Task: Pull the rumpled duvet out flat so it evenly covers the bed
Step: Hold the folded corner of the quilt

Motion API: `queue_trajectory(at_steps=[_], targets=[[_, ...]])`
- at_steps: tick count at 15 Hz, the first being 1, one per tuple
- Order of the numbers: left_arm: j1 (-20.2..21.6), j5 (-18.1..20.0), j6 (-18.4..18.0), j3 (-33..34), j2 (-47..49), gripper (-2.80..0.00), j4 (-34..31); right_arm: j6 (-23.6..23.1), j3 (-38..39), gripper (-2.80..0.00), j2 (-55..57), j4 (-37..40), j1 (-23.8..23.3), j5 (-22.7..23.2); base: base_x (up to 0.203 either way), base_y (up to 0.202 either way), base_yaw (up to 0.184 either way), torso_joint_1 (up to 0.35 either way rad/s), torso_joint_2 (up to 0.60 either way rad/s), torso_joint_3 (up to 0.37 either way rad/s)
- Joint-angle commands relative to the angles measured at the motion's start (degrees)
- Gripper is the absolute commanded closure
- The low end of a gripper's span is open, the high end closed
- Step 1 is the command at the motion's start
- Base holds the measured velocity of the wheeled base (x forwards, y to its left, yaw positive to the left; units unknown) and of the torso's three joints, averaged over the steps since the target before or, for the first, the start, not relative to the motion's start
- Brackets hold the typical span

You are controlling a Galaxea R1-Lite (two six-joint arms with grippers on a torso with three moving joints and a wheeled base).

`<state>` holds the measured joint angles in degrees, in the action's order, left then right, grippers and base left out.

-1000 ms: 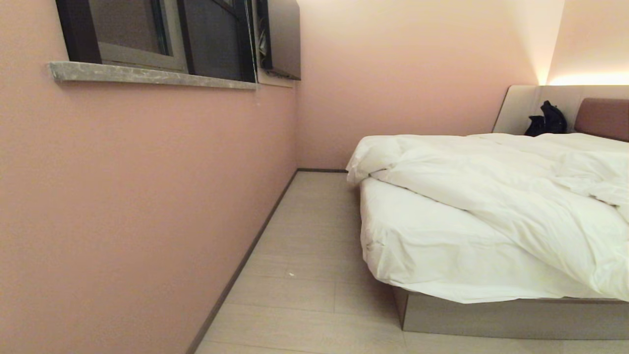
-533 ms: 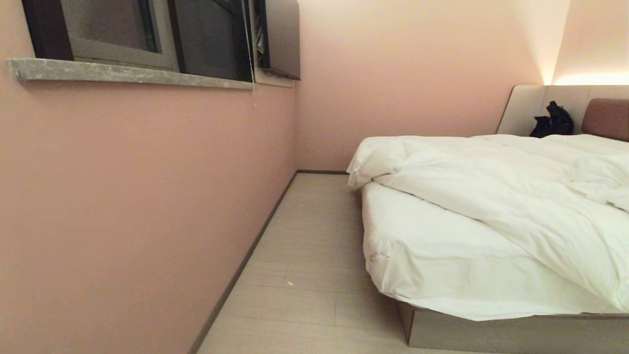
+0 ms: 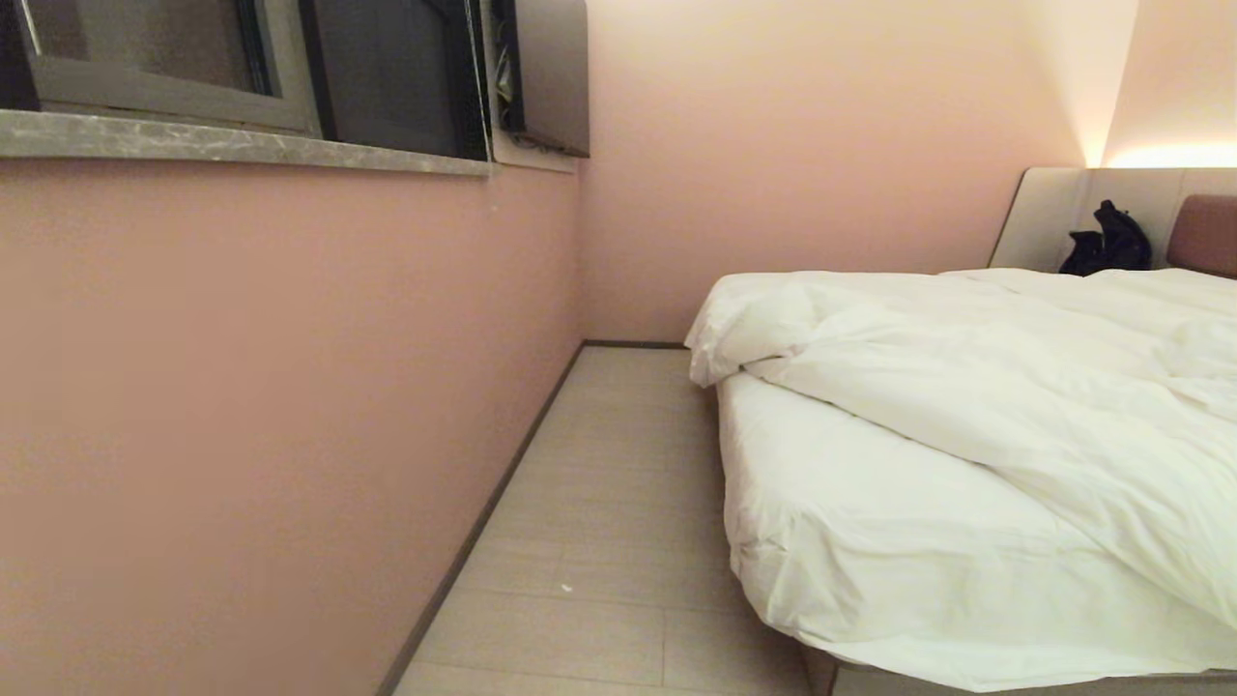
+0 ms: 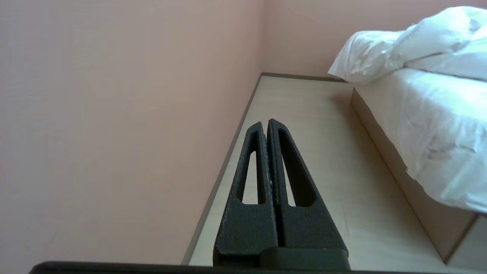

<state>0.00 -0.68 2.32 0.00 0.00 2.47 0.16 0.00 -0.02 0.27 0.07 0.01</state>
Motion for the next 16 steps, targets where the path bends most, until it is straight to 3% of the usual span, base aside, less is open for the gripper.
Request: queue_trajectory(at_steps=[1, 8, 13, 16], targets=[[0.0, -0.02, 0.06, 0.0, 0.0, 0.0, 0.07, 0.02, 0.0, 0.0, 0.02, 0.0, 0.01, -0.01, 0.197, 0.0, 0.0, -0.005, 0.0, 0.002], [0.0, -0.02, 0.23, 0.0, 0.0, 0.0, -0.01, 0.02, 0.0, 0.0, 0.02, 0.0, 0.01, -0.01, 0.185, 0.0, -0.001, 0.004, 0.0, 0.004], [0.0, -0.02, 0.14, 0.0, 0.0, 0.0, -0.01, 0.02, 0.0, 0.0, 0.02, 0.0, 0.01, -0.01, 0.0, 0.0, 0.0, 0.0, 0.0, 0.0], [-0.08, -0.02, 0.14, 0.0, 0.0, 0.0, -0.01, 0.02, 0.0, 0.0, 0.02, 0.0, 0.01, -0.01, 0.001, -0.113, 0.0, 0.003, 0.0, 0.003]])
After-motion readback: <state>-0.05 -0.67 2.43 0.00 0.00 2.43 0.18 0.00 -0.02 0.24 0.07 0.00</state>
